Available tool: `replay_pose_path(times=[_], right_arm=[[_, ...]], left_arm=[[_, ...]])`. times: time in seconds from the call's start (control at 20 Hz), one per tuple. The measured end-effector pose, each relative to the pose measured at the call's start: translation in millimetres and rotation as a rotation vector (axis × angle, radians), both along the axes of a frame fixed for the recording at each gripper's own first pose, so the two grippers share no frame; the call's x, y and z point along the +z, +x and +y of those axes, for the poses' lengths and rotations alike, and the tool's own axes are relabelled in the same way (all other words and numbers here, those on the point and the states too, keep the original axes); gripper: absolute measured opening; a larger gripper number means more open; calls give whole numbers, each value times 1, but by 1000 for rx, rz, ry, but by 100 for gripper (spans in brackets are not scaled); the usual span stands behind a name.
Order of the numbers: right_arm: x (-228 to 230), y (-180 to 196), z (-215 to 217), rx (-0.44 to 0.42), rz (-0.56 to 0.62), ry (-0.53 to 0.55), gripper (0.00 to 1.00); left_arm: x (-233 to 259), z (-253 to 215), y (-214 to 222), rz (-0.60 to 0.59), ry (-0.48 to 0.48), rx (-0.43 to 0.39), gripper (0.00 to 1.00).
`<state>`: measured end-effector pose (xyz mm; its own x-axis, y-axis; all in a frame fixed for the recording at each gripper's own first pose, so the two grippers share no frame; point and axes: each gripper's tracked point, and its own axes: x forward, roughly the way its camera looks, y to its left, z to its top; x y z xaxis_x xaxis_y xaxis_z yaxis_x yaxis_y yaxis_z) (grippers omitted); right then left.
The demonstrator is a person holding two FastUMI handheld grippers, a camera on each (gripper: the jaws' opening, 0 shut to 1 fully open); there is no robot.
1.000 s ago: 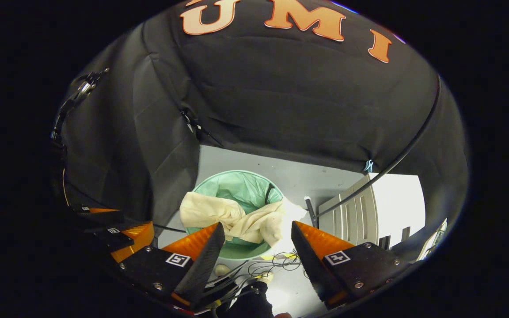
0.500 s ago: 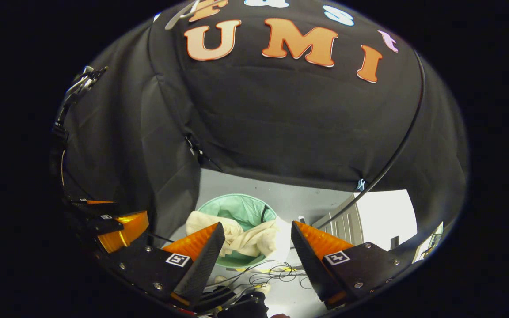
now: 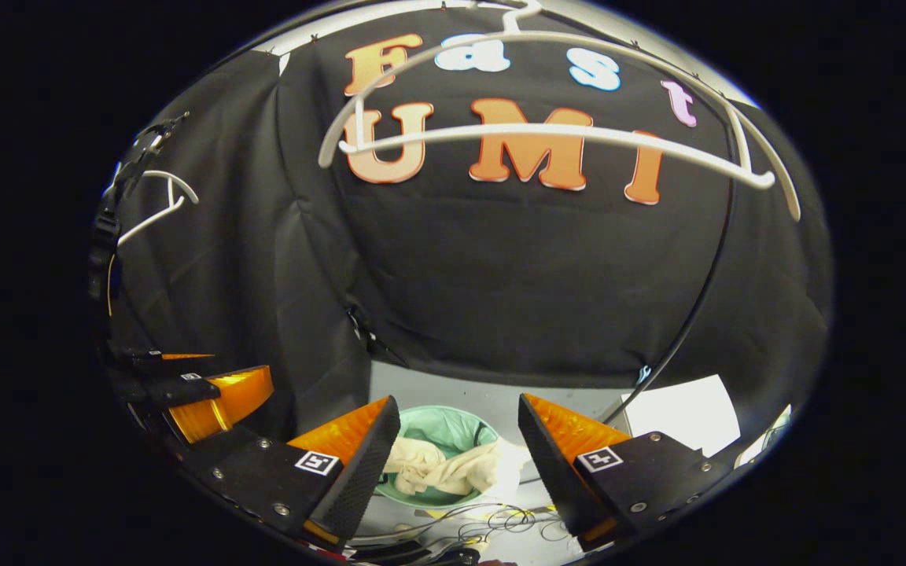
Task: Grasp the clothes on the hanger with both hands and then place them into the laundry hamper below.
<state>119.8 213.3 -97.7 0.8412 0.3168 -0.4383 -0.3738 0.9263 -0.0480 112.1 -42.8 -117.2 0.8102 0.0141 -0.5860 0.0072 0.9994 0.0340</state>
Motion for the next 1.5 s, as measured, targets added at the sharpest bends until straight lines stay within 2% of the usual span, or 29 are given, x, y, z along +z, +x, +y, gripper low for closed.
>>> replay_pose_path(times=[0.5,0.8,1.05,1.1,1.2,1.35,1.4,1.5], right_arm=[[121,-15,-18,-33,-233,83,94],[174,-38,-63,-86,-335,100,94],[208,-55,-107,-152,-400,108,94],[213,-62,-116,-165,-408,109,99],[219,-68,-132,-186,-418,115,89],[223,-75,-156,-202,-429,121,89],[223,-76,-162,-204,-430,123,94],[222,-79,-176,-212,-426,130,94]], left_arm=[[129,-17,-13,-312,-32,-36,96],[185,-23,-42,-422,-31,-67,96],[208,-35,-53,-474,-36,-98,95],[213,-38,-55,-487,-39,-106,94],[219,-49,-57,-505,-37,-127,97],[223,-68,-60,-513,-48,-165,97],[226,-73,-61,-516,-51,-172,96],[229,-82,-62,-532,-55,-174,96]])
